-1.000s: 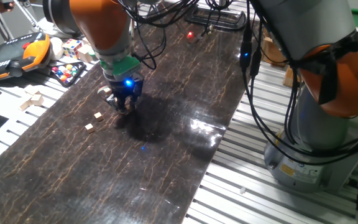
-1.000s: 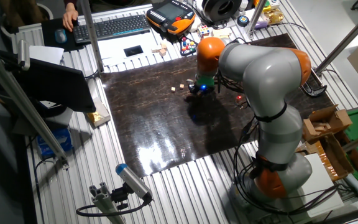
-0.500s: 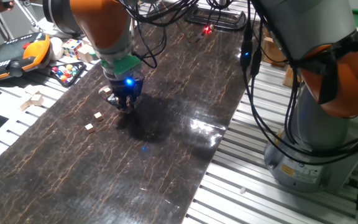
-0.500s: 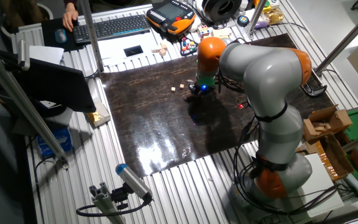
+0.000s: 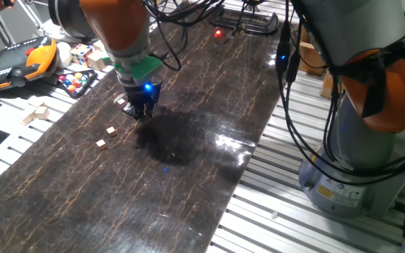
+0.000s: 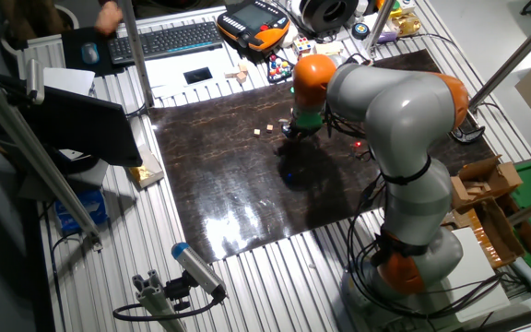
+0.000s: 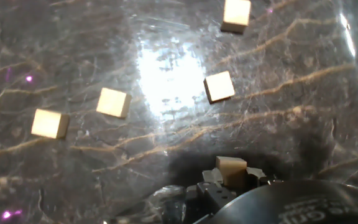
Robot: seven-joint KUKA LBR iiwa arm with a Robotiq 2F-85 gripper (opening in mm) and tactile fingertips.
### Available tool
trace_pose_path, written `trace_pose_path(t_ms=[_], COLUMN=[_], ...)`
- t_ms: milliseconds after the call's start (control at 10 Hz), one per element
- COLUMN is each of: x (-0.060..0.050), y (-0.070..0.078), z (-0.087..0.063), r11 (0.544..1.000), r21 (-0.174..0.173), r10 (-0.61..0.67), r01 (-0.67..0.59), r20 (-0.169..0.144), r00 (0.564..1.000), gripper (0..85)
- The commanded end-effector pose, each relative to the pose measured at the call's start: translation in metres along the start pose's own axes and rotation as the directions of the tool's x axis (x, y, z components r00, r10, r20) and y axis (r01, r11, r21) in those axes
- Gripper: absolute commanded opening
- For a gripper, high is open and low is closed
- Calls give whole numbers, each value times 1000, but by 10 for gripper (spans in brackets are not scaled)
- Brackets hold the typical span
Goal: Stack the blocks in a vertical line of five
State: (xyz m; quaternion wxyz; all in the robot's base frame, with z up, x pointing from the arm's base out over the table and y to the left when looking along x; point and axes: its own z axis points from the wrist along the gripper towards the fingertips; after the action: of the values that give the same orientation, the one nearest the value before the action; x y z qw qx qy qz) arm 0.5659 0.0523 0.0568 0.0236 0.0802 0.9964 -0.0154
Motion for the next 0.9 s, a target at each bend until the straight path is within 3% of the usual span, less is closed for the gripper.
trace_pose_path(t_ms=[0, 400, 600, 800], x=[-2, -7, -11, -13], y=[-1, -1, 0, 1], z=[-2, -5, 0, 5], r11=[1000, 999, 996, 996], r21=[-3, -7, 1, -26], r10=[-21, -54, -85, -86], r01=[21, 54, 85, 87], r20=[-3, -3, 16, 25], r00=[1000, 999, 996, 996], gripper=[10, 10, 10, 10])
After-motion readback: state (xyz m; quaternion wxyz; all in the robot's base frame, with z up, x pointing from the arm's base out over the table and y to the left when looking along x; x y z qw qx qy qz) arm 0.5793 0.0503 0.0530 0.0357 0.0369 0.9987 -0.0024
